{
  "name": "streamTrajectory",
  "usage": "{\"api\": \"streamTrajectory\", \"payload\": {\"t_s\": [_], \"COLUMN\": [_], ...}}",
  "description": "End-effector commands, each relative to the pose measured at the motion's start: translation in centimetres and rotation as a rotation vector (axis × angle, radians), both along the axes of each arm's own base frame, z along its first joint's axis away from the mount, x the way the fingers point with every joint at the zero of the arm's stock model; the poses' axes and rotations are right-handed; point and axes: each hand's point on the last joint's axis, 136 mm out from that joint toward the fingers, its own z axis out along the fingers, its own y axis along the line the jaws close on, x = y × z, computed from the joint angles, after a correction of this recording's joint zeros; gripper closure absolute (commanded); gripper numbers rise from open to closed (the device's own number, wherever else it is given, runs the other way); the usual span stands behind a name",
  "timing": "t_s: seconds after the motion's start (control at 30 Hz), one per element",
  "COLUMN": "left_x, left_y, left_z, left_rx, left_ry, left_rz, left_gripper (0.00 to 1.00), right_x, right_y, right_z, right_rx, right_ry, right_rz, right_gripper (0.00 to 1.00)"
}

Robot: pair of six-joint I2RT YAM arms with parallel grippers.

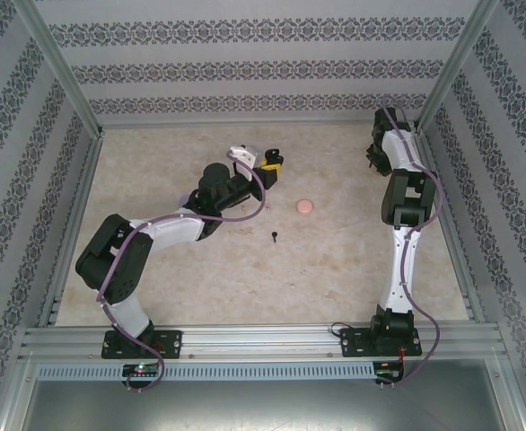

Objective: Insert the wireless bluetooth earbuds into the charging case

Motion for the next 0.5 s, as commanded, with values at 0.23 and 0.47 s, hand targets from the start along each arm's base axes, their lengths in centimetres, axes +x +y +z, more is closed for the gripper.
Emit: {"api": "streamTrajectory", "payload": {"t_s": [0.23,0.47], "left_x": [0.3,-0.1], "left_y": [0.0,0.2], "left_z": [1.8,2.4], "left_rx": [-0.07,-0.084], "left_ry": [-0.045,-0.047], "left_rz": [-0.012,-0.016], "left_gripper": [1.0,1.0], "right_x": [0.8,-0.1], "right_y": [2.1,3.5], "right_z": [-1.2,-1.3], "right_rx": [0.065,0.064], "right_ry": [0.004,0.035], "right_rz": [0.068,0.106], "right_gripper": [0.7,0.81]}}
